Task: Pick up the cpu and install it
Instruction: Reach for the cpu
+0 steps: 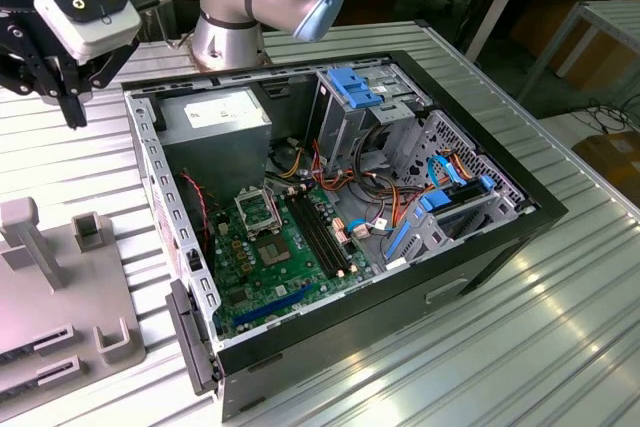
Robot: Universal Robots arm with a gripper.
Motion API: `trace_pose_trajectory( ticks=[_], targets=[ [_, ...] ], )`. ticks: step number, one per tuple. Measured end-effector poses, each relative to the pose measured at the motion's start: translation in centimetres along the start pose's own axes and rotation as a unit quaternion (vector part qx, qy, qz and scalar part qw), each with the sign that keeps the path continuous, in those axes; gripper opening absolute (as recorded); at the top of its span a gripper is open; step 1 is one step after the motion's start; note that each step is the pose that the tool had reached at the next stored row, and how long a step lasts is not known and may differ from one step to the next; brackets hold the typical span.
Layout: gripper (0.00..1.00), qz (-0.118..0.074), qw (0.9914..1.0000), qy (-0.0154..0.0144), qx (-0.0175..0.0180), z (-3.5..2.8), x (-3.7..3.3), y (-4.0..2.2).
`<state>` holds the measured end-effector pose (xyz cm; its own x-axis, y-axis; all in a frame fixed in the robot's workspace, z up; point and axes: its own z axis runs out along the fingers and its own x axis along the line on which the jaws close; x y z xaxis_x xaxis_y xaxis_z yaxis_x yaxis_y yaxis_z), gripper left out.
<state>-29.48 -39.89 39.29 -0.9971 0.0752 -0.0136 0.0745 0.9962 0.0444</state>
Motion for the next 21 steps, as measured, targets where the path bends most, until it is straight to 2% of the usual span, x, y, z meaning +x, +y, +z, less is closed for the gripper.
trace_pose_trajectory(
  ticks=[9,21],
  targets=[
    [0.11,0.000,1.00000,0.0001,0.0001,-0.01,0.13,-0.07],
    [0.11,0.000,1.00000,0.0000,0.0000,-0.03,0.82,-0.40]
  ],
)
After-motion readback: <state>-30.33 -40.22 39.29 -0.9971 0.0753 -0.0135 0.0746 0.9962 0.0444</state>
